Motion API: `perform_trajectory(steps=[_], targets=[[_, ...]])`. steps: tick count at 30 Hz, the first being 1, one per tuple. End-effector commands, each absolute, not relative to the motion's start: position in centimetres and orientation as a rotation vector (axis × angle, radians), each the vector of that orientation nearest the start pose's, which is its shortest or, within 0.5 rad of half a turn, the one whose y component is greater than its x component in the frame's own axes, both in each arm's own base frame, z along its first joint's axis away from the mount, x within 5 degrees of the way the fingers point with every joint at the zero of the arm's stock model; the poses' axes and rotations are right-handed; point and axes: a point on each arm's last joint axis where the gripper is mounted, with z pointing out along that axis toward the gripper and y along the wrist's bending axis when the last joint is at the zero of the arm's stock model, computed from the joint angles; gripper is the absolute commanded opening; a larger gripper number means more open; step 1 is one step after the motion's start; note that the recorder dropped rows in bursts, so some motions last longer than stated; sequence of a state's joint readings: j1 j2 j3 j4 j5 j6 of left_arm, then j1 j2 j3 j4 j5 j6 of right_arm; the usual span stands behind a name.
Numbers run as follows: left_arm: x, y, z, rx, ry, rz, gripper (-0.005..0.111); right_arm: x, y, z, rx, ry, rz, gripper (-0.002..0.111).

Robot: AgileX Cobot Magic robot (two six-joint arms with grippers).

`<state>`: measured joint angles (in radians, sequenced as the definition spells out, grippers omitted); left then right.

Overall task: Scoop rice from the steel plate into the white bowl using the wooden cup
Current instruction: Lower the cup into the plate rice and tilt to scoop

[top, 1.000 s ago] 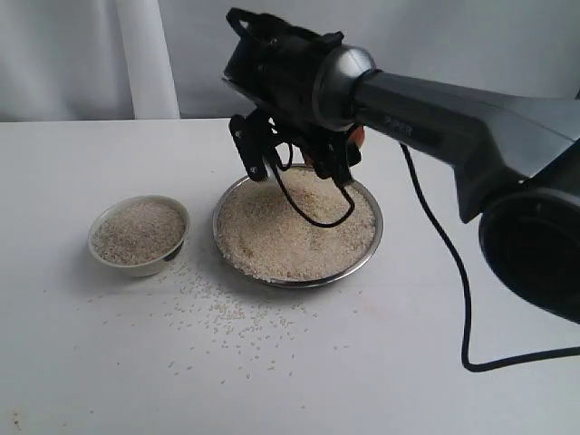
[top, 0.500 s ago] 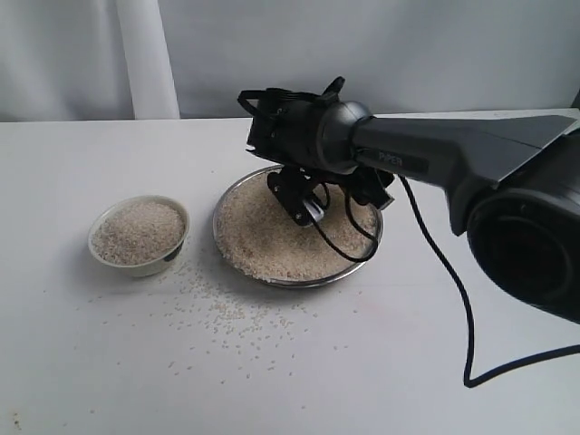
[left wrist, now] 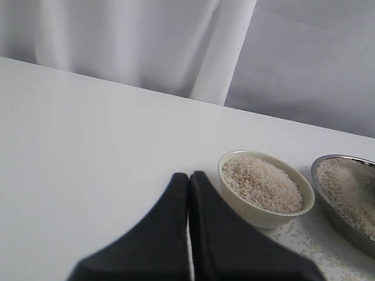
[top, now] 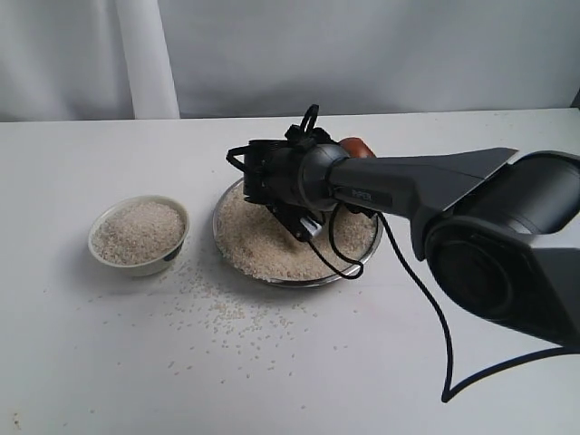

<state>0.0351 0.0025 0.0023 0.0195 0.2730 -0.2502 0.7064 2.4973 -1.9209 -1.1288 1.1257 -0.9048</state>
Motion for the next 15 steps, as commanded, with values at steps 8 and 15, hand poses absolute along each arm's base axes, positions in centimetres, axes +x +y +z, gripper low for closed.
perform_trajectory(steps=[8, 15], targets=[[5.5, 0.2, 18.9, -0.237, 1.737, -0.147, 0.0, 41.4, 29.3, 10.3, -2.542, 1.3, -1.372, 0.0], [5.5, 0.2, 18.9, -0.237, 1.737, -0.147, 0.0, 40.6, 30.3, 9.5, -2.558, 1.295, -1.295, 0.0]])
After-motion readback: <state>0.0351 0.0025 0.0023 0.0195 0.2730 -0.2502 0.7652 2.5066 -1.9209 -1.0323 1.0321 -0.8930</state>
